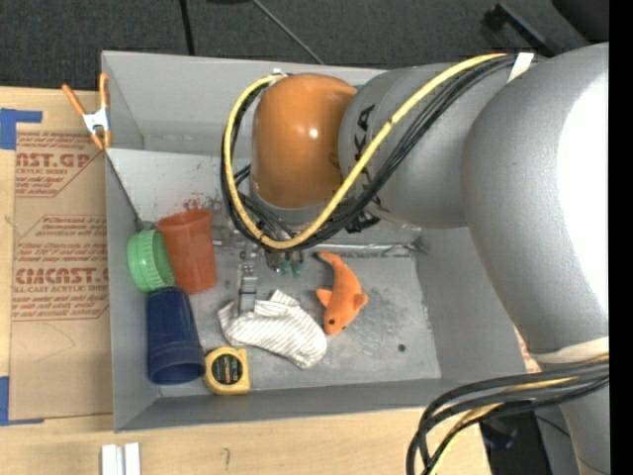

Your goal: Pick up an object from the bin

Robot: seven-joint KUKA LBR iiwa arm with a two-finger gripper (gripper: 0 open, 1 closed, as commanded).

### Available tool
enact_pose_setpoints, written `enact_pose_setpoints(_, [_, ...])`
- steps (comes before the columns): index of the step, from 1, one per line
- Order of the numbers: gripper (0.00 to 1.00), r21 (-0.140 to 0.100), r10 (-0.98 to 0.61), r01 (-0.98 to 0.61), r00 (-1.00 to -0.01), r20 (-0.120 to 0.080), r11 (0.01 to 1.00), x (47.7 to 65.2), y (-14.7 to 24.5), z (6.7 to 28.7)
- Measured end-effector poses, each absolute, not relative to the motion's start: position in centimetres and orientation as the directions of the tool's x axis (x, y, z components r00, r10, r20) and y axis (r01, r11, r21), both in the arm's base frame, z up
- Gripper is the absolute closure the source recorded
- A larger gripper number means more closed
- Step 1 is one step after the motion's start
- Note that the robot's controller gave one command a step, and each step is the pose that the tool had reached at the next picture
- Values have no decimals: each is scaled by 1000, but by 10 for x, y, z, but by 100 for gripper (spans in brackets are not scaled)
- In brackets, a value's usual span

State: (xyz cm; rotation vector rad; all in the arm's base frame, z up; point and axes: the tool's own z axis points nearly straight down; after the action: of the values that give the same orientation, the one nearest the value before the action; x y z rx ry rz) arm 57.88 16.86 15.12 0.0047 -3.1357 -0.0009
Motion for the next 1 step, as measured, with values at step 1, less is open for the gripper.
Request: enact_pose_setpoints(1, [0, 2, -1, -1, -1000, -1, 1000, 581, 168, 156])
